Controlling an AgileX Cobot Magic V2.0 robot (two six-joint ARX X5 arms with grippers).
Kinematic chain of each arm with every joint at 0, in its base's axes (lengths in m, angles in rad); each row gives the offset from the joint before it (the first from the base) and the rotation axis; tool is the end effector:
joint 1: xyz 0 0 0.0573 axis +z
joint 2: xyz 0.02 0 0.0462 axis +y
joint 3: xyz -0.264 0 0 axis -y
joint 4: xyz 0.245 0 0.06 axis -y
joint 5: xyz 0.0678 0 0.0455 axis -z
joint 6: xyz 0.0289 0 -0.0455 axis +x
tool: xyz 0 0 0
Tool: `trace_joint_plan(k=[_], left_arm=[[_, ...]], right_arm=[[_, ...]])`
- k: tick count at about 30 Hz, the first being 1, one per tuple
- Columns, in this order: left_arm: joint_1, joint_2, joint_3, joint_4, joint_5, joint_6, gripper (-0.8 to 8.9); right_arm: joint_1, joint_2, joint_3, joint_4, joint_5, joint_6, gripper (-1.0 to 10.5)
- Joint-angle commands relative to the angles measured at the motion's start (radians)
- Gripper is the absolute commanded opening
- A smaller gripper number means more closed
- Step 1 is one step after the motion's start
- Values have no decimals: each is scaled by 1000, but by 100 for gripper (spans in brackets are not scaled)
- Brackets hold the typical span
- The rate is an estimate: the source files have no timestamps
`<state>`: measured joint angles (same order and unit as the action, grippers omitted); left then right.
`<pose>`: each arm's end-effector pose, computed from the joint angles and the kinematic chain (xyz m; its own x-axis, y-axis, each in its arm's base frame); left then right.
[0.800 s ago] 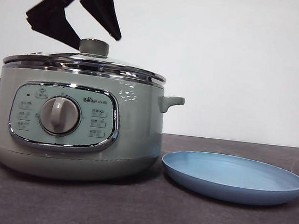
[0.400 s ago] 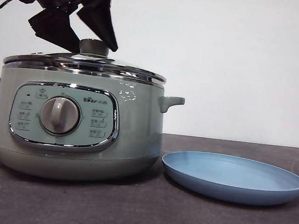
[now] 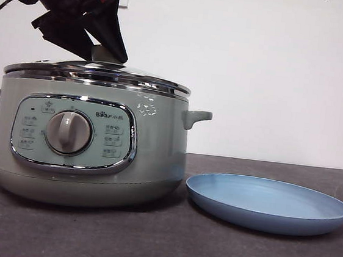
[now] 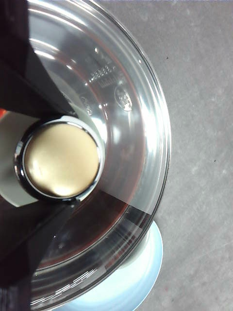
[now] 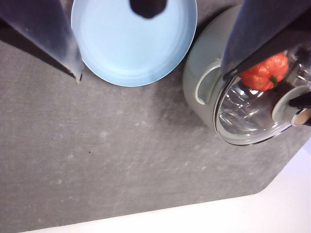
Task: Take the pumpkin out from the steamer,put the pumpkin in the blue plate,close the lid
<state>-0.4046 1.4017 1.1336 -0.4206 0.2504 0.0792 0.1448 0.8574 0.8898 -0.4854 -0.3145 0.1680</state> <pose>0.2745 -0.1253 0.2958 0.5901 -0.5222 -0.6157 0.6017 0.7929 -0.0959 0.1727 0.0342 0.3293 0.8015 0.4295 -0.4162 -0.3342 0.8987 0.2838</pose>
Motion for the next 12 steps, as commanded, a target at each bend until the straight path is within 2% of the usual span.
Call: trace_joint_plan(k=[1, 8, 12], left_arm=[[-2, -40, 1, 39, 1, 12, -9], [-2, -178, 1, 56, -92, 11, -9], [-2, -286, 1, 50, -183, 11, -9]], right_arm=[[4, 3, 4, 9, -3, -2, 473], [84, 29, 4, 104, -80, 6, 473], [188, 93, 26, 161, -80, 14, 474]])
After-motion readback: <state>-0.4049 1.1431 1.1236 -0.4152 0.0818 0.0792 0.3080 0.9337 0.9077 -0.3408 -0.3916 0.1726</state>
